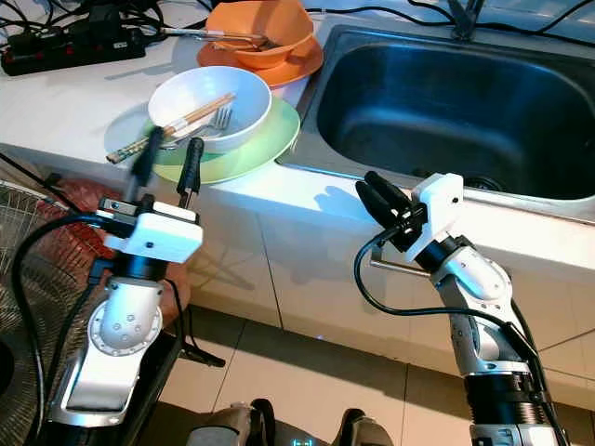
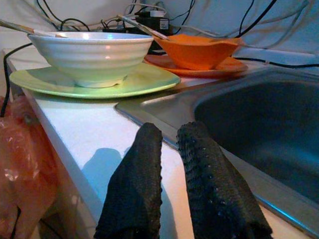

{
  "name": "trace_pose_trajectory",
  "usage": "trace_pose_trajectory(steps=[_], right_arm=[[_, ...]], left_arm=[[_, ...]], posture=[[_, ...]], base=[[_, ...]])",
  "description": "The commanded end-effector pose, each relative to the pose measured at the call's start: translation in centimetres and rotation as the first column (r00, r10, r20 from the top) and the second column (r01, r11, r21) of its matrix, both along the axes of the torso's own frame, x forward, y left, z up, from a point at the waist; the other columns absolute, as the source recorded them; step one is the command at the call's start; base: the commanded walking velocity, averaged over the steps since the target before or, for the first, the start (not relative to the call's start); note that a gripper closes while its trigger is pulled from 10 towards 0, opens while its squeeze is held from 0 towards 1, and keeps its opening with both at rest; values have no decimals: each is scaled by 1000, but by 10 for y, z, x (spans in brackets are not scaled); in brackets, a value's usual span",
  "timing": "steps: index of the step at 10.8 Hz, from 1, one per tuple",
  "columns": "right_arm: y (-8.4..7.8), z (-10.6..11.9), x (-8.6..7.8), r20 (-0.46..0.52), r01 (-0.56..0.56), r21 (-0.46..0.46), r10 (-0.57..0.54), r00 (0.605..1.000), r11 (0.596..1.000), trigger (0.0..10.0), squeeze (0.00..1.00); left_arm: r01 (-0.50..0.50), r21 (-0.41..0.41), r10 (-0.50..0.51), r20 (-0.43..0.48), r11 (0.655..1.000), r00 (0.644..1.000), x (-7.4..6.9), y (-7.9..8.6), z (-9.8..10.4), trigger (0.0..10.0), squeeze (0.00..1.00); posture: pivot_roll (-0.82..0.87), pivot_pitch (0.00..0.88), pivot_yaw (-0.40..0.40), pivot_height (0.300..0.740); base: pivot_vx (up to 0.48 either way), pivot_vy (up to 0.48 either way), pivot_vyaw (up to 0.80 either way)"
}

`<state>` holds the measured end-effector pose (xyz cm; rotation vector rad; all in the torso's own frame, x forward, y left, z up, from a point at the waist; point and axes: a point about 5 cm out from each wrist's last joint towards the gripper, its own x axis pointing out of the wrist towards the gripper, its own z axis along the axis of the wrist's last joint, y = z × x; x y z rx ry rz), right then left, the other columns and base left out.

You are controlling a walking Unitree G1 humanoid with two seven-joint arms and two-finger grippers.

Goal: Kitchen organization

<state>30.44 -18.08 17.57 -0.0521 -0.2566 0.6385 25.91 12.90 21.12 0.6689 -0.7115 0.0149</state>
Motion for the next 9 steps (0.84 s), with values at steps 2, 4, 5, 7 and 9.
trace_pose_trajectory(steps=[2,4,5,7,9], right_arm=[[0,-2,1,-9,-8,-17,8,1000,1000,10000,0],[0,-3,1,-9,-6,-17,6,1000,1000,10000,0],[0,-3,1,-10,-6,-16,5,1000,1000,10000,0],[0,-2,1,-9,-7,-15,7,1000,1000,10000,0],[1,-3,1,-9,-7,-15,7,1000,1000,10000,0]], left_arm=[[-24,-16,24,19,1000,1000,-2,5,3,10000,800],[-62,-79,60,-17,995,998,4,14,0,10000,0],[-64,-103,61,-28,993,998,6,17,-1,10000,0],[-42,-147,35,-51,988,998,10,20,-1,10000,0],[6,-200,-24,-87,980,996,14,19,-2,10000,0]], posture=[[76,191,29,740],[75,191,28,740],[73,191,27,740],[73,191,26,740],[72,191,24,740]], base=[[0,0,0],[0,0,0],[0,0,0],[0,0,0],[0,0,0]])
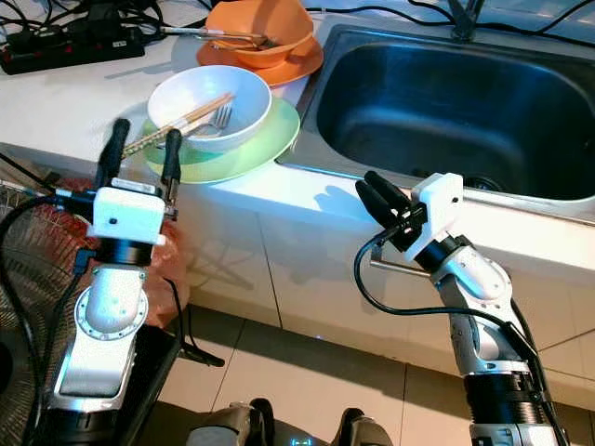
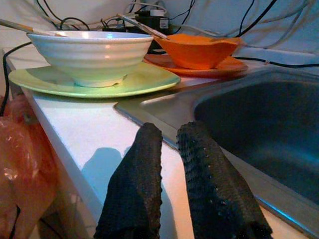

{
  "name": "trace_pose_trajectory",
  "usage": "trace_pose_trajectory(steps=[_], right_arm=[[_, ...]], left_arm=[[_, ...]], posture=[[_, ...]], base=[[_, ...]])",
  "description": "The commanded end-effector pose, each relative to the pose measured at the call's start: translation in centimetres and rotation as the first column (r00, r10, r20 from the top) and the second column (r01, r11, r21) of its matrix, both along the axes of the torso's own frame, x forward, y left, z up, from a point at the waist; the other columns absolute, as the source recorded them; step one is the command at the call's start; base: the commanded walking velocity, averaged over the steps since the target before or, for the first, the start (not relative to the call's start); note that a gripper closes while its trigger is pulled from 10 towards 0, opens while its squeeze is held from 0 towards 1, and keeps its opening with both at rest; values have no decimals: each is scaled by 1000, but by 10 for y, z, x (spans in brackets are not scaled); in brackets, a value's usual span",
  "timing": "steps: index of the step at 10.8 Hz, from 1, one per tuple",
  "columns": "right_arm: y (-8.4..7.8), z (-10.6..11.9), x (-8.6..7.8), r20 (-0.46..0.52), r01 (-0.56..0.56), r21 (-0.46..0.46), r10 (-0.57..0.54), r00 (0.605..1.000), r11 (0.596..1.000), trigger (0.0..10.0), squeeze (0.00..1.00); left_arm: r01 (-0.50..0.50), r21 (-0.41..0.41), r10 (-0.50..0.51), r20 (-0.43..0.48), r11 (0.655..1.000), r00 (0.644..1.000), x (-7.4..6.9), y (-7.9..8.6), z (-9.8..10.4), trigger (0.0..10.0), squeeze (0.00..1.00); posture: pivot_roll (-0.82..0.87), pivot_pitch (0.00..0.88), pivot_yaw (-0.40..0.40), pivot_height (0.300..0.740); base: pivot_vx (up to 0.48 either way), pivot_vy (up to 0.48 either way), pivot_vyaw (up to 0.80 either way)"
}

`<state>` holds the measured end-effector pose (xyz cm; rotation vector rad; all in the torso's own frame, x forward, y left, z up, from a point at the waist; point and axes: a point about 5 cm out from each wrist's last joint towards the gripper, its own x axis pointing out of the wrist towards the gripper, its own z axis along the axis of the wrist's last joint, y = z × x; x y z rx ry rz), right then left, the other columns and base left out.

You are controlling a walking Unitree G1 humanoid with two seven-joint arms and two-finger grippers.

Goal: Kitchen organization

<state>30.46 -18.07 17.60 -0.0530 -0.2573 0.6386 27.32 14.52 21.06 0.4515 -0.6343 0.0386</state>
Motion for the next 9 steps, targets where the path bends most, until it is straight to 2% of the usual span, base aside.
trace_pose_trajectory(steps=[1,6,9], right_arm=[[1,-3,1,-9,-8,-14,8,1000,1000,10000,0],[2,-3,1,-7,-8,-16,8,1000,1000,10000,0],[2,-3,1,-5,-8,-21,8,1000,1000,10000,0]], left_arm=[[17,-18,-18,-22,1000,1000,1,0,-2,10000,0],[67,-76,-70,-38,995,997,4,-1,-1,10000,0],[109,-145,-120,-70,983,990,9,-5,-2,10000,0]], posture=[[68,190,23,740],[67,185,24,740],[63,178,25,740]], base=[[0,0,0],[0,0,0],[0,0,0]])
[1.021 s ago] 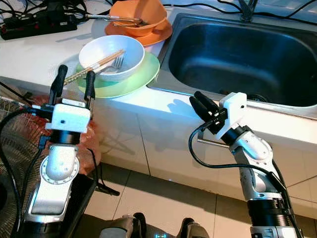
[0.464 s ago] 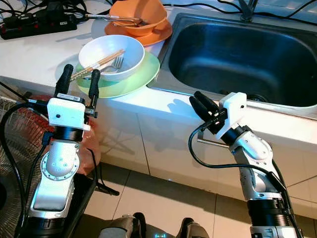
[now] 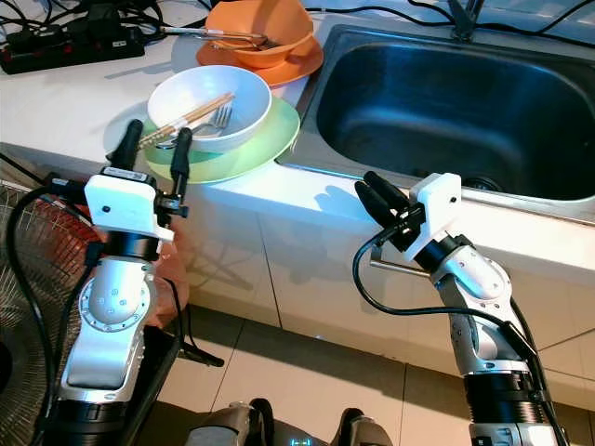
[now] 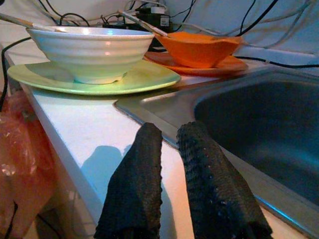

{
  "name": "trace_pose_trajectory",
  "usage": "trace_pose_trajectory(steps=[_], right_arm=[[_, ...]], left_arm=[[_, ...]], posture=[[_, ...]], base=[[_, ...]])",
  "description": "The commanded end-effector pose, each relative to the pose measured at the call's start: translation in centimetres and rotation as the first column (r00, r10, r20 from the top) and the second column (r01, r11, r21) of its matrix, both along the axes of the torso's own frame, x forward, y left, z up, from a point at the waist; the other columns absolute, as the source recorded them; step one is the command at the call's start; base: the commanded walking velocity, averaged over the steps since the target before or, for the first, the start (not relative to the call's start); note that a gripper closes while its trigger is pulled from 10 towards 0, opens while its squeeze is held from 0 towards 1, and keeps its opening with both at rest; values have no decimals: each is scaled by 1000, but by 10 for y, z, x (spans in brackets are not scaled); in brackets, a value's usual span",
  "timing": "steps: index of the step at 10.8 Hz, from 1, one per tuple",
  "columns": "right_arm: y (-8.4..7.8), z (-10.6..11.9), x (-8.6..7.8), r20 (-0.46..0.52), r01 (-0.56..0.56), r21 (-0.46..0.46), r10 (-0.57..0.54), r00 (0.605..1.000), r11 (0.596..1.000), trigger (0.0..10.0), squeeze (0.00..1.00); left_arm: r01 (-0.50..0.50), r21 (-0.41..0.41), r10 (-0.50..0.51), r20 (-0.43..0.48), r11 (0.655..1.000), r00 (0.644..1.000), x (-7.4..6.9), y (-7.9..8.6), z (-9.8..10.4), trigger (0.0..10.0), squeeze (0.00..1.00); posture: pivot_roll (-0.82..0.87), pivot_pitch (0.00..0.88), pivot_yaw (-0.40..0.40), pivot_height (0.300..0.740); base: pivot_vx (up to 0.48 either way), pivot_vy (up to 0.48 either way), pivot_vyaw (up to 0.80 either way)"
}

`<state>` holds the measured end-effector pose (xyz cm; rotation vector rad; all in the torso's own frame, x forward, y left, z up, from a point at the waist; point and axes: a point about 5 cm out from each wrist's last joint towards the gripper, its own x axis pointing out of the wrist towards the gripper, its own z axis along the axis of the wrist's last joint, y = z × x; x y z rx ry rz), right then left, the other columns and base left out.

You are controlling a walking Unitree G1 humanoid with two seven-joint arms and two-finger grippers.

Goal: Kitchen organization

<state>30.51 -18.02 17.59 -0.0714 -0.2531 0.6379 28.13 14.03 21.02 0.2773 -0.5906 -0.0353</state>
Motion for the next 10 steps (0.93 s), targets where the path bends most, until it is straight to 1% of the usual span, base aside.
trace_pose_trajectory(steps=[1,6,8,10], right_arm=[[2,-3,1,-7,-10,-4,10,1000,1000,10000,0],[2,-2,1,-9,-12,-4,12,1000,1000,10000,0],[2,-3,1,-10,-12,-5,12,1000,1000,10000,0],[2,-3,0,-11,-12,-4,12,1000,1000,10000,0]], left_arm=[[14,-6,-15,-23,1000,1000,1,0,-2,10000,0],[38,-19,-39,-58,999,998,5,-1,-6,10000,0],[42,-46,-45,-76,998,996,7,0,-6,10000,0],[42,-55,-47,-84,998,995,8,0,-7,10000,0]], posture=[[62,177,25,740],[61,183,20,740],[59,185,17,740],[58,184,17,740]], base=[[0,0,0],[0,0,0],[0,0,0],[0,0,0]])
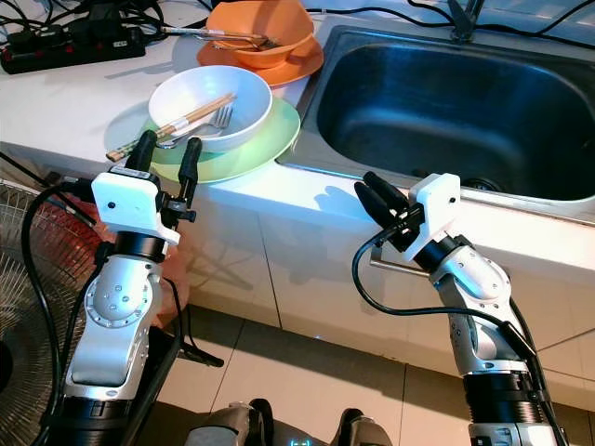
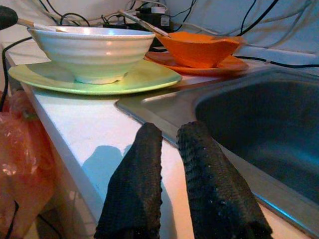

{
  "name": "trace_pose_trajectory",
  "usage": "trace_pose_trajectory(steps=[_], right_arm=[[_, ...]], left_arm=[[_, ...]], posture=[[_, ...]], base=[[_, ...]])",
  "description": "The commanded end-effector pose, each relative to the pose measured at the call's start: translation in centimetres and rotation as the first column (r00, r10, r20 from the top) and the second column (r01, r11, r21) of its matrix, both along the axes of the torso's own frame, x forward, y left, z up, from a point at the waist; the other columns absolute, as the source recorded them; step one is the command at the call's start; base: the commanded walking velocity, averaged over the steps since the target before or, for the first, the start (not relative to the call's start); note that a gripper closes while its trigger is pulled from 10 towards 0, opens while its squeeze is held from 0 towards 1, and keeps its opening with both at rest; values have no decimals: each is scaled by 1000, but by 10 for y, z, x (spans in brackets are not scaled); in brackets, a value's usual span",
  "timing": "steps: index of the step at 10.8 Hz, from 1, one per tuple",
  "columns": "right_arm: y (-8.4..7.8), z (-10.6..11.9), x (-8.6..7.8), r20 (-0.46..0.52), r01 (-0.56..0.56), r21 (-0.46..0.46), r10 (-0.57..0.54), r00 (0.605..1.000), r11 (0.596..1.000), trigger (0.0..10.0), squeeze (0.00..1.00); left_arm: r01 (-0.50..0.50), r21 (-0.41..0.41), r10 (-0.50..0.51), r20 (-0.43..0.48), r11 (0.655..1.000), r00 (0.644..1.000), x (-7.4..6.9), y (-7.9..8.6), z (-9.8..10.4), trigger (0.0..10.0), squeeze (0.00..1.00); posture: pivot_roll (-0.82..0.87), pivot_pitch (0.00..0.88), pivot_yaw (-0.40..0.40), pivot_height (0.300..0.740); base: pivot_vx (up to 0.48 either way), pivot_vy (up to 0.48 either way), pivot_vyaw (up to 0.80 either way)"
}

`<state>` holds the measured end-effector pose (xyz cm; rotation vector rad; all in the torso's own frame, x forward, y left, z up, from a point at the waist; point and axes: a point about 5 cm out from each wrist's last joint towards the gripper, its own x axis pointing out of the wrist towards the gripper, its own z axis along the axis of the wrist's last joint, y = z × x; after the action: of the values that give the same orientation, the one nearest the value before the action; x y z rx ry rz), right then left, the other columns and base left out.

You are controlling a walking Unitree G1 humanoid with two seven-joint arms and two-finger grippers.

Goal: Kitchen organization

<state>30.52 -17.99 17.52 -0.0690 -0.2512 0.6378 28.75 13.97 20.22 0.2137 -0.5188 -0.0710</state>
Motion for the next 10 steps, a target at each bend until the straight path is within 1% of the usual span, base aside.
trace_pose_trajectory(steps=[1,5,9,10], right_arm=[[2,-2,0,-10,-12,-4,12,1000,1000,10000,0],[3,-3,0,-12,-14,1,14,1000,1000,10000,0],[2,-5,-1,-14,-7,1,7,1000,1000,10000,0],[3,-5,-1,-14,-9,1,9,1000,1000,10000,0]], left_arm=[[4,-4,-4,-7,1000,1000,2,0,1,10000,0],[12,-4,-12,-1,1000,1000,6,-2,5,10000,0],[2,6,-2,-19,1000,1000,8,-1,0,10000,0],[-6,7,6,-22,1000,1000,9,0,0,8706,0]], posture=[[58,184,17,740],[57,191,15,740],[55,176,21,740],[55,171,21,740]], base=[[0,0,0],[0,0,0],[0,0,0],[0,0,0]])
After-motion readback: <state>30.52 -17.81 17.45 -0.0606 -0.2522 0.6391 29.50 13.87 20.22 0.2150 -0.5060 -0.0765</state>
